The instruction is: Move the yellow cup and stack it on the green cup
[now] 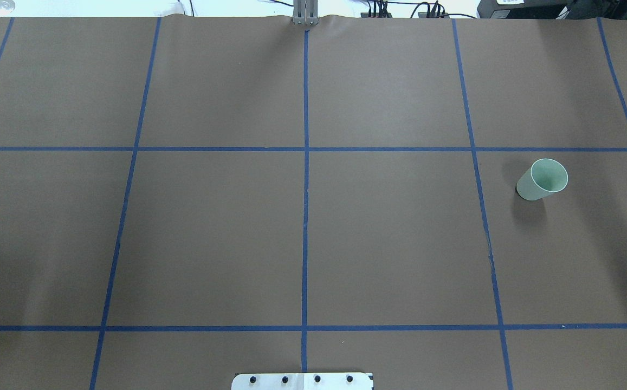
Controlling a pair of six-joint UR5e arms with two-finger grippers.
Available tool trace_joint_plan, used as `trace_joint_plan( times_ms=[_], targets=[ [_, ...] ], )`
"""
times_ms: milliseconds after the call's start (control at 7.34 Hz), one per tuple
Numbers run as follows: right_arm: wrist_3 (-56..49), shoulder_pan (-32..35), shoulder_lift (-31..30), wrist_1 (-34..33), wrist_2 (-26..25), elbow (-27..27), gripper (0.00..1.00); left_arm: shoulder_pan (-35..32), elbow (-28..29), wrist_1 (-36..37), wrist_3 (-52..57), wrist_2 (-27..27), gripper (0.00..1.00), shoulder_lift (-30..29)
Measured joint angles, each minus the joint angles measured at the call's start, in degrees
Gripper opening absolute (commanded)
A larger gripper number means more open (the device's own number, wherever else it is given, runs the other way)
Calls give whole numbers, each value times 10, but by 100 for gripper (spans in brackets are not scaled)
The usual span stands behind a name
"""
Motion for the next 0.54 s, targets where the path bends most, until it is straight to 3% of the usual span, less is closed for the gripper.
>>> trace_joint_plan(
  times_ms=[272,545],
  targets=[
    [3,0,-1,-1,1,7,100,-42,-37,0,73,68,31,12],
    [5,0,-6,-5,1,23,100,-121,-75,-5,167,174,30,8]
  ],
)
